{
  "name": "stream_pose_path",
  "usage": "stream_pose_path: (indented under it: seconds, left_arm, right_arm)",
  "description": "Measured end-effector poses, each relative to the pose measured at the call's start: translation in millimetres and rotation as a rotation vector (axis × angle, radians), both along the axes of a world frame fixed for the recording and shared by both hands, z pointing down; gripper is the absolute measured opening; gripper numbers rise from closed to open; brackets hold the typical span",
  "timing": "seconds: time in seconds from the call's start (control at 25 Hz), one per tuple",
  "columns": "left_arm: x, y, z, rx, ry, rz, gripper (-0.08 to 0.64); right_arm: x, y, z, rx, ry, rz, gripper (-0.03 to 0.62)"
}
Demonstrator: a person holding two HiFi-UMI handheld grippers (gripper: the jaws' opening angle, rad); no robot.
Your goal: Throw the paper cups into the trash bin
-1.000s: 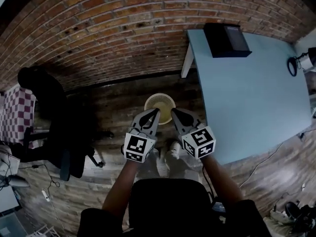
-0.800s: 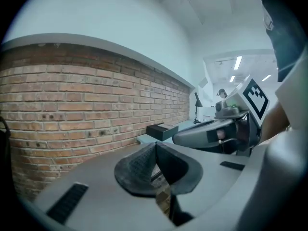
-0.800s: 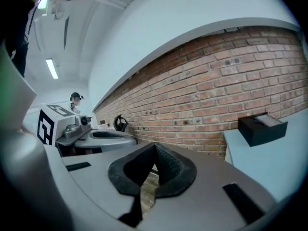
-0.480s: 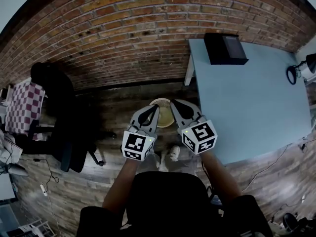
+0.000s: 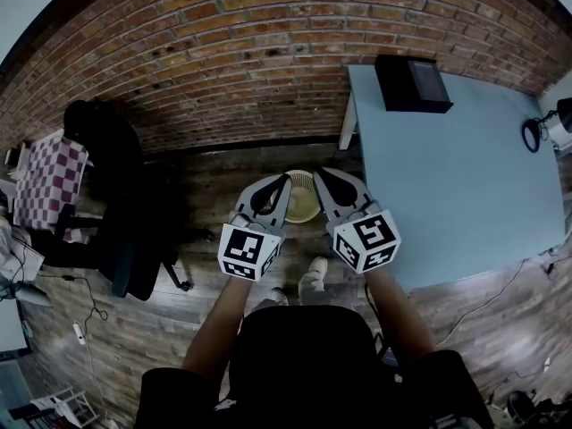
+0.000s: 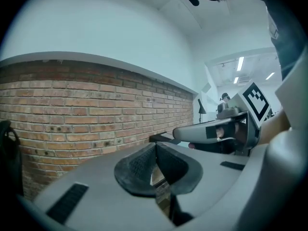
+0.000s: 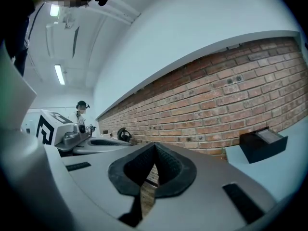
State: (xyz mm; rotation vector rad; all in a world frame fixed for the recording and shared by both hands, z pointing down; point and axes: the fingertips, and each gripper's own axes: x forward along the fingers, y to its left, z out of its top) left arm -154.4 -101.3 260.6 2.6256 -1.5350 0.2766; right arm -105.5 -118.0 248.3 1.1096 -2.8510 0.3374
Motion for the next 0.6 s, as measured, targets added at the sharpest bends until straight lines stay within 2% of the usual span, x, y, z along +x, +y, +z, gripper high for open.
stream_pose_path:
  seconds: [0.6]
  left_arm:
    - [-14,67,-22,0.056,0.032,0.039,0.009]
  right_arm:
    - [-12,70,-22,0.056,0.01,0.043,-0.004]
